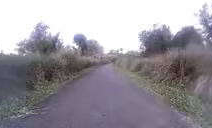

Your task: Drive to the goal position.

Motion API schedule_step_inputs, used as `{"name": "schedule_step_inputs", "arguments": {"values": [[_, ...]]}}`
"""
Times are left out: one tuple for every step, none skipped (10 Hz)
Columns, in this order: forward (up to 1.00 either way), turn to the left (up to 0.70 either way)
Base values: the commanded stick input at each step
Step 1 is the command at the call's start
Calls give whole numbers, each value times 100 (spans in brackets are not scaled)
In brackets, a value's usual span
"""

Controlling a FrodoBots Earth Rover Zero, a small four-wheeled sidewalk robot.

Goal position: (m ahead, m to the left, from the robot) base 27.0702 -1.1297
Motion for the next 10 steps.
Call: {"name": "schedule_step_inputs", "arguments": {"values": [[70,0],[70,-35],[70,-35],[70,-35],[70,-35],[70,-35],[70,-35],[70,0],[70,0],[70,0]]}}
